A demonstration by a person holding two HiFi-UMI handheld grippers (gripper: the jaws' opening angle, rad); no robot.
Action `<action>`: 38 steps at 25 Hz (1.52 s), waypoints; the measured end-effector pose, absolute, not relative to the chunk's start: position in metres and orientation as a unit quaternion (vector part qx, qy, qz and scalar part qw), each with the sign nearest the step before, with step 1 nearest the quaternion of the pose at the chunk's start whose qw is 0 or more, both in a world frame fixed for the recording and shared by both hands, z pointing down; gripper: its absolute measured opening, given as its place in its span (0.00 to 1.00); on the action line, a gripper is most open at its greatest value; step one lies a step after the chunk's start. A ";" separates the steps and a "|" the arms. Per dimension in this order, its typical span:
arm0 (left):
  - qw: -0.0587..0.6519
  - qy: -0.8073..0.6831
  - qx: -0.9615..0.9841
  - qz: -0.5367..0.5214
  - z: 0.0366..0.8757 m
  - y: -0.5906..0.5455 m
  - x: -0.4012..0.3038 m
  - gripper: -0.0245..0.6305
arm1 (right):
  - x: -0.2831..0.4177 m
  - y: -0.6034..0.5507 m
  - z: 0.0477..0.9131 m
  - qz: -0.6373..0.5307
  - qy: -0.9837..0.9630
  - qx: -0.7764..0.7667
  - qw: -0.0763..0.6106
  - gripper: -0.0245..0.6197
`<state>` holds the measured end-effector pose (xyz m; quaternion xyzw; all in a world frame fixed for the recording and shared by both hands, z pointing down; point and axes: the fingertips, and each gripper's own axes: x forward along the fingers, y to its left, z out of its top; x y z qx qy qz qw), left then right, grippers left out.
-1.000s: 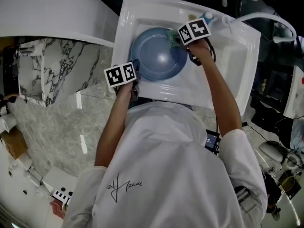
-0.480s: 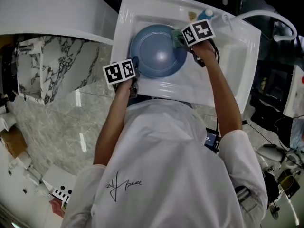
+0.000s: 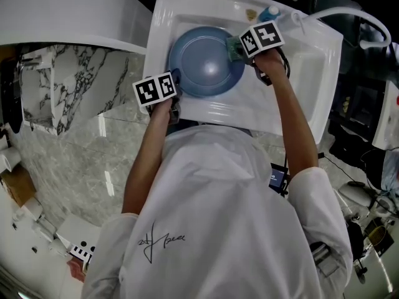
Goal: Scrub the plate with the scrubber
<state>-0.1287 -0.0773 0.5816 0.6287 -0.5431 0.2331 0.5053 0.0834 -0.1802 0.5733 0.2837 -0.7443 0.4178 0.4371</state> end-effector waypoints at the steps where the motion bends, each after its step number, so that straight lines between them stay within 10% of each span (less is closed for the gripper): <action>1: 0.506 -0.543 0.629 0.233 0.581 -0.077 -0.129 0.21 | 0.084 -0.179 0.573 0.420 -0.744 0.282 0.438 0.14; 38: 0.503 -0.556 0.621 0.229 0.580 -0.078 -0.134 0.16 | 0.072 -0.095 0.564 0.474 -0.733 0.189 0.450 0.14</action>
